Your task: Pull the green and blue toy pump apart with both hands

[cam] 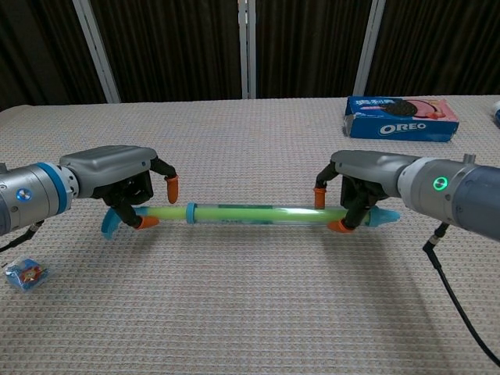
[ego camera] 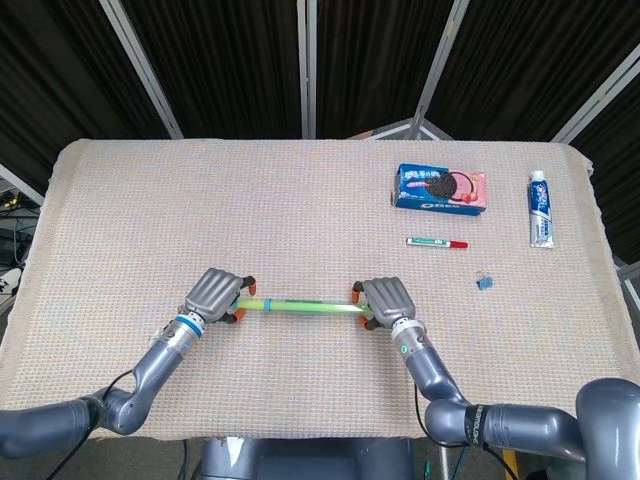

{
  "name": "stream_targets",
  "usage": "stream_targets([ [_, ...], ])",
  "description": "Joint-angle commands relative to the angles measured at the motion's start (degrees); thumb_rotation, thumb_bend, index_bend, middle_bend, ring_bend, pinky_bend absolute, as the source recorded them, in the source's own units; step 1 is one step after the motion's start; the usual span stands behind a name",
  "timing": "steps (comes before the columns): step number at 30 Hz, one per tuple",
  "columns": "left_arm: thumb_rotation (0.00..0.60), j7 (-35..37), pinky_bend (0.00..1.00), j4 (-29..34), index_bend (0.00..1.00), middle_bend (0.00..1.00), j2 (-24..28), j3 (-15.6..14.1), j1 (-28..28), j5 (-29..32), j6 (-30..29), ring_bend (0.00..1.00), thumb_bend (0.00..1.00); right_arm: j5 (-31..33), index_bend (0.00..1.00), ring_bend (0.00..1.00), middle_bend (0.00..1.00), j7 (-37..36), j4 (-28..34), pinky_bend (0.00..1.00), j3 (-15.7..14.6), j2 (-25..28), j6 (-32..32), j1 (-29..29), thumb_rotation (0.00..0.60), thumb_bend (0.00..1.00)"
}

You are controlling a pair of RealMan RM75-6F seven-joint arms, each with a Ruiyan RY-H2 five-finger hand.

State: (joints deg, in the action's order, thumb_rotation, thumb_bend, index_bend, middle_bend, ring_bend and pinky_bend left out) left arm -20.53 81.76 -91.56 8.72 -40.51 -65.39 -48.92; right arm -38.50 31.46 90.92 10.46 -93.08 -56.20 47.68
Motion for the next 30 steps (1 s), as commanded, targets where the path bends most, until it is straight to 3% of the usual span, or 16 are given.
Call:
stream_targets([
  [1, 0.600, -0.3, 1.00, 0.3, 0.44, 0.91, 0.0, -0.2, -0.2, 0.4, -0.3, 0.84, 0.34, -0.1, 0.70, 1.00, 1.00, 0.1, 0.1, 1.00, -0.1, 0.0, -0.2, 0.1, 0.600, 0.50],
  [14, 0.600, -0.2, 1.00, 0.3, 0.50, 0.91, 0.2, -1.0, -0.7, 1.4, -1.0, 0.84, 0.39, -0.2, 0.70, 1.00, 1.00, 0.4, 1.3, 1.00, -0.3, 0.4, -1.3, 0.3, 0.600, 0.50],
  [25, 0.600, 0.2, 1.00, 0.4, 0.69, 0.92, 0.7, -1.3, -0.6, 1.4, -2.4, 0.84, 0.44, -1.6, 0.70, 1.00, 1.00, 0.4, 1.3, 1.00, -0.7, 0.8, -2.0, 0.2, 0.600, 0.51],
  [30, 0.600, 0.4, 1.00, 0.5, 0.73, 0.92, 1.1, -1.4, -0.5, 1.7, -2.6, 0.84, 0.44, -3.7, 0.71, 1.00, 1.00, -1.0, 1.0, 1.00, -1.0, 1.8, -1.4, -0.3, 0.600, 0.52],
])
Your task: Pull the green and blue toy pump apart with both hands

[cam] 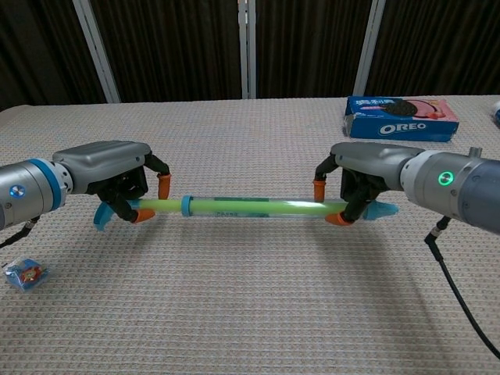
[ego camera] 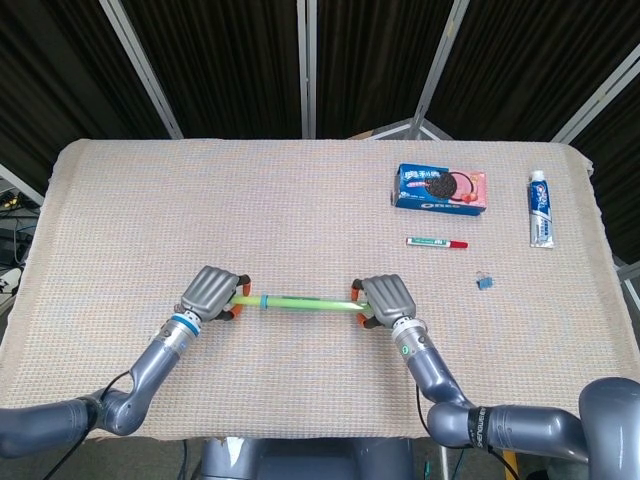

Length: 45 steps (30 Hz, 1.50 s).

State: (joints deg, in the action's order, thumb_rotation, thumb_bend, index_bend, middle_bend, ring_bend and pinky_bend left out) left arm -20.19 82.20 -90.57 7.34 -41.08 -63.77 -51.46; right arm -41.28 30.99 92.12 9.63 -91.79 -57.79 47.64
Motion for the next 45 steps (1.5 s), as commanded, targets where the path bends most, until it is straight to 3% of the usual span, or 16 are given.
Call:
stream_targets([
  [1, 0.600, 0.1, 1.00, 0.0, 0.73, 0.92, 0.2, -0.1, 0.0, 0.2, -0.1, 0.84, 0.44, -1.6, 0.71, 1.00, 1.00, -0.7, -0.3, 1.00, -0.3, 0.8, 0.1, -0.4, 0.600, 0.52],
  [15, 0.600, 2.1, 1.00, -2.1, 0.76, 0.92, 1.7, 0.3, 1.0, 2.8, -0.3, 0.84, 0.44, -6.9, 0.72, 1.00, 1.00, -5.1, -1.3, 1.00, -1.1, 4.7, 0.2, -2.9, 0.600, 0.53],
  [45, 0.600, 7.0, 1.00, -8.1, 0.77, 0.92, 4.8, 0.5, 2.2, 4.2, 2.2, 0.84, 0.44, -11.5, 0.72, 1.00, 1.00, -9.3, -4.4, 1.00, -0.8, 11.4, 1.7, -5.7, 0.600, 0.53],
])
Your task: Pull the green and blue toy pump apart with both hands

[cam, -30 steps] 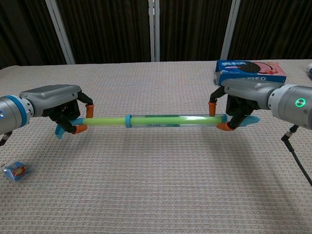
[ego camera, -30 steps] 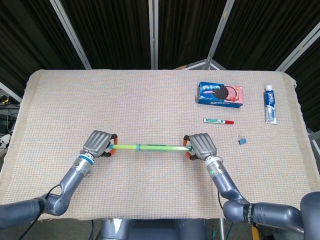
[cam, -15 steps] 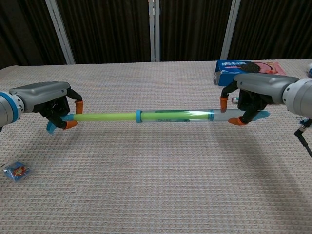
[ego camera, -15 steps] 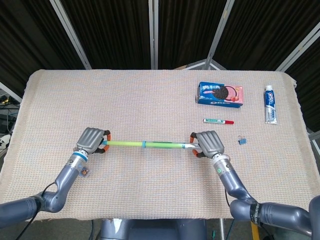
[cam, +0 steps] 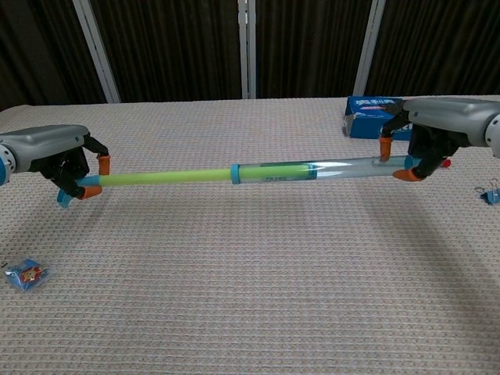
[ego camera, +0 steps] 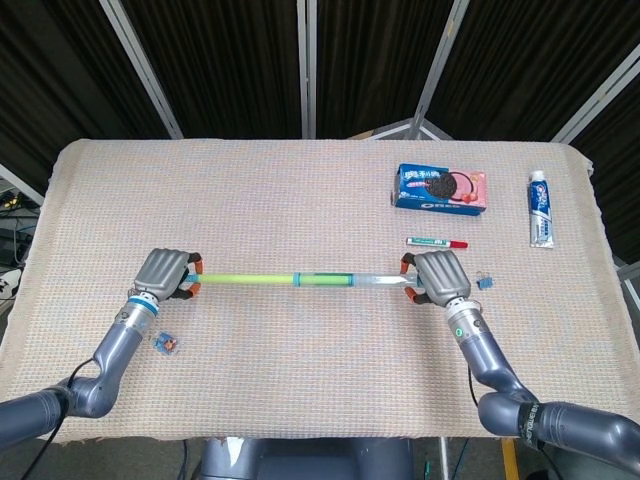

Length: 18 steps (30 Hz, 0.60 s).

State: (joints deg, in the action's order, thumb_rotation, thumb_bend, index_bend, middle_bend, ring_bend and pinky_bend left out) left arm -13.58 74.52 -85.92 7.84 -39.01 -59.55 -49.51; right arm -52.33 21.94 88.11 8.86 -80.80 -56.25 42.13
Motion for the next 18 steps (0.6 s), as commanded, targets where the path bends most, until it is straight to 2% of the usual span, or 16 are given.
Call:
stream_targets([
  [1, 0.600, 0.5, 1.00, -0.6, 0.77, 0.92, 0.1, 0.0, 0.1, -0.1, 0.3, 0.84, 0.44, -0.6, 0.72, 1.00, 1.00, -0.4, -0.5, 1.00, -0.1, 0.5, 0.3, -0.3, 0.600, 0.53],
  [18, 0.600, 1.3, 1.00, -4.1, 0.77, 0.92, -0.5, 0.1, 0.3, 1.1, 1.7, 0.84, 0.44, -3.0, 0.72, 1.00, 1.00, -3.6, -3.2, 1.00, -0.4, 2.8, 1.7, -1.8, 0.600, 0.53],
])
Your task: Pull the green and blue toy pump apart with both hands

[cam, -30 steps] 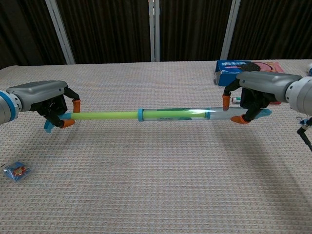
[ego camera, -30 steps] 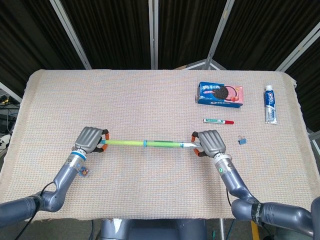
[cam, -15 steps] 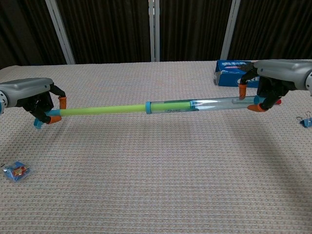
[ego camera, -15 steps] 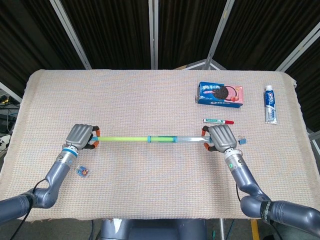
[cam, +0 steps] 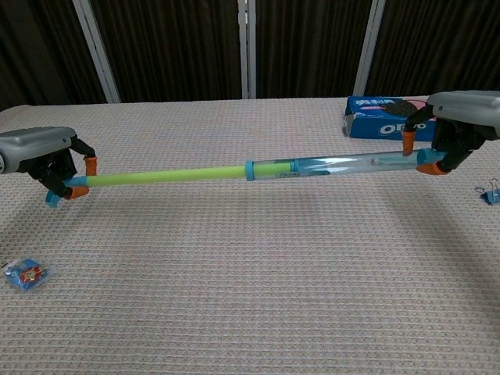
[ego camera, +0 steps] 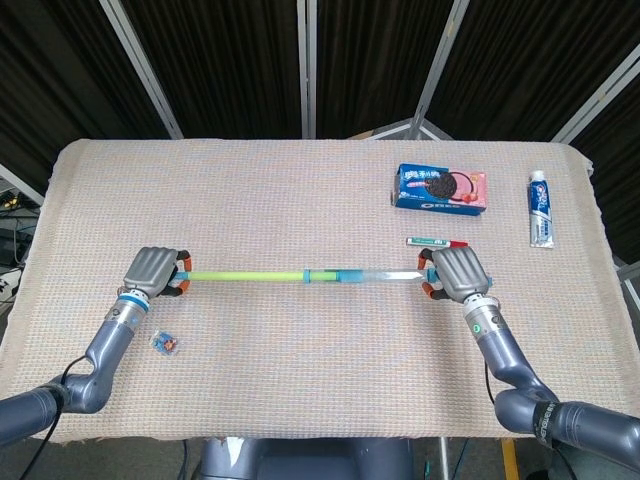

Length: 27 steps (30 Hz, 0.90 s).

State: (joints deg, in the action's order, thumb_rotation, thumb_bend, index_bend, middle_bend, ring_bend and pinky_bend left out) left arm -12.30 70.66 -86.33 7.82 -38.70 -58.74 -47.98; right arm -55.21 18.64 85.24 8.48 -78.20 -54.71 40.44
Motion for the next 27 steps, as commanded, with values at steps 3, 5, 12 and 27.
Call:
stream_targets([
  [3, 0.600, 0.0, 1.00, -0.7, 0.77, 0.92, -0.2, 0.2, -0.1, 0.6, 0.5, 0.84, 0.44, -0.1, 0.72, 1.00, 1.00, -0.8, -0.9, 1.00, 0.1, 0.5, 0.4, -0.4, 0.600, 0.53],
  [5, 0.600, 0.0, 1.00, -1.0, 0.77, 0.92, -0.3, 0.2, 0.0, 0.7, 0.5, 0.84, 0.44, -0.2, 0.72, 1.00, 1.00, -1.1, -1.1, 1.00, 0.1, 0.6, 0.5, -0.6, 0.600, 0.53],
  [12, 0.600, 0.1, 1.00, -1.6, 0.77, 0.92, -0.5, 0.3, 0.0, 0.9, 0.8, 0.84, 0.44, -0.7, 0.72, 1.00, 1.00, -1.6, -2.1, 1.00, 0.1, 0.9, 0.7, -1.1, 0.600, 0.53],
  [27, 0.600, 0.3, 1.00, -1.8, 0.77, 0.92, 0.0, 0.6, -0.1, 1.2, 1.4, 0.84, 0.44, -2.0, 0.72, 1.00, 1.00, -4.9, -4.4, 1.00, 0.6, 2.0, 2.7, -1.8, 0.600, 0.53],
])
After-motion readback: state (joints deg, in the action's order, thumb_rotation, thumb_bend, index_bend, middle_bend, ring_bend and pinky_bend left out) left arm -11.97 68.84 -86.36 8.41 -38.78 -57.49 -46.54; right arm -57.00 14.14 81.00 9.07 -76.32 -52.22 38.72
